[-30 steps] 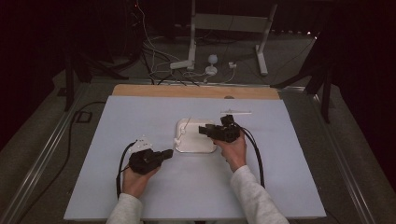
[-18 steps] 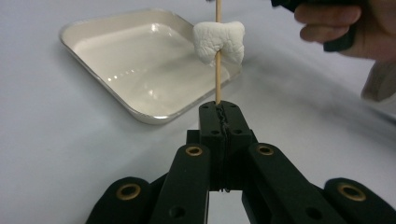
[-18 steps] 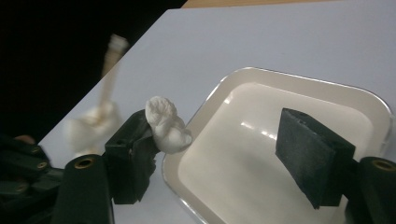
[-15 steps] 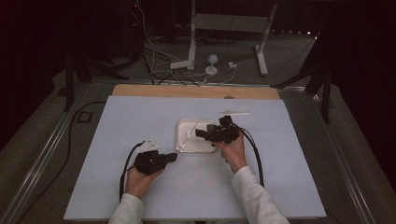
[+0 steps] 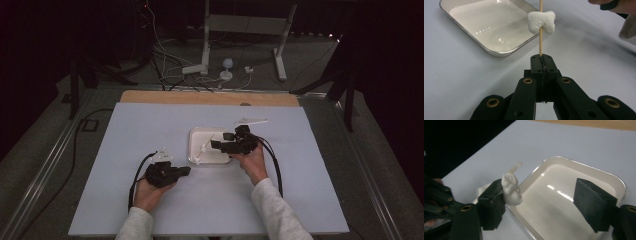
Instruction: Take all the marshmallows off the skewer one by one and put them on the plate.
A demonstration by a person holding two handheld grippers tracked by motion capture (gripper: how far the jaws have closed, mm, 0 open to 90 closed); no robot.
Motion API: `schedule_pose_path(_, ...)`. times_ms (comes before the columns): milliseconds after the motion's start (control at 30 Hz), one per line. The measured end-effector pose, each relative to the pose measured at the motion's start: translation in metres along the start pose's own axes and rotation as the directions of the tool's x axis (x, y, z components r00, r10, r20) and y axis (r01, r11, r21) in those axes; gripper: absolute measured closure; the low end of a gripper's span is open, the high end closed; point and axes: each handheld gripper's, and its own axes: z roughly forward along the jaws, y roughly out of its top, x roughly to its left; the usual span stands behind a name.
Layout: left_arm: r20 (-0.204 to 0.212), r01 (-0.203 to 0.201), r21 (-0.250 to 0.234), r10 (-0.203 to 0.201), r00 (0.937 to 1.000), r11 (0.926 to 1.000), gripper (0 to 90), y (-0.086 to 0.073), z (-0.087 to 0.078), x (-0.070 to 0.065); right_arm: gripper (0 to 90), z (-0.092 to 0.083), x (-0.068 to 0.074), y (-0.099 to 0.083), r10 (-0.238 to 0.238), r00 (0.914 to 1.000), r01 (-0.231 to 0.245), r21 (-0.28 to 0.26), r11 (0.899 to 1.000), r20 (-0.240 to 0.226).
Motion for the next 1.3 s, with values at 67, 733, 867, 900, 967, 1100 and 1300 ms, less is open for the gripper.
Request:
schedule_pose_path(67,0.003,-0.004,0.0,0.004,1.0,1.0,90.0,0.0,0.001,-0.001,26.0,-0.001,0.001,0.001,-0.008,0.9997,0.008,-0.007,1.0,-0.023)
schedule_pose_path(733,0.052,-0.018,0.02,0.017,0.9985,0.9996,90.0,0.002,-0.001,-0.001,25.0,-0.001,-0.001,0.001,-0.08,0.9953,0.077,0.045,0.996,0.055)
schedule_pose_path(867,0.055,-0.016,0.032,0.014,0.9984,0.9994,90.0,0.001,-0.001,0.001,24.7,-0.003,0.004,0.001,-0.155,0.986,0.151,0.056,0.987,0.062)
schedule_pose_path(900,0.057,-0.015,0.032,0.013,0.9983,0.9994,90.0,0.001,-0.001,0.001,24.2,-0.003,0.005,0.002,-0.174,0.9821,0.169,0.064,0.983,0.073)
schedule_pose_path(967,0.052,-0.014,0.034,0.012,0.9986,0.9993,90.0,0.001,0.0,0.001,23.5,-0.003,0.007,0.002,-0.185,0.9807,0.181,0.066,0.981,0.062)
schedule_pose_path(1100,0.051,-0.019,0.043,0.016,0.9985,0.9989,90.0,0.001,0.001,0.001,22.2,-0.005,0.006,0.003,-0.167,0.9859,0.166,0.045,0.985,0.012)
schedule_pose_path(1300,0.037,-0.012,0.025,0.012,0.9992,0.9996,90.0,0.002,0.002,0.0,22.3,-0.006,0.001,0.003,-0.079,0.9968,0.079,0.018,0.997,-0.016)
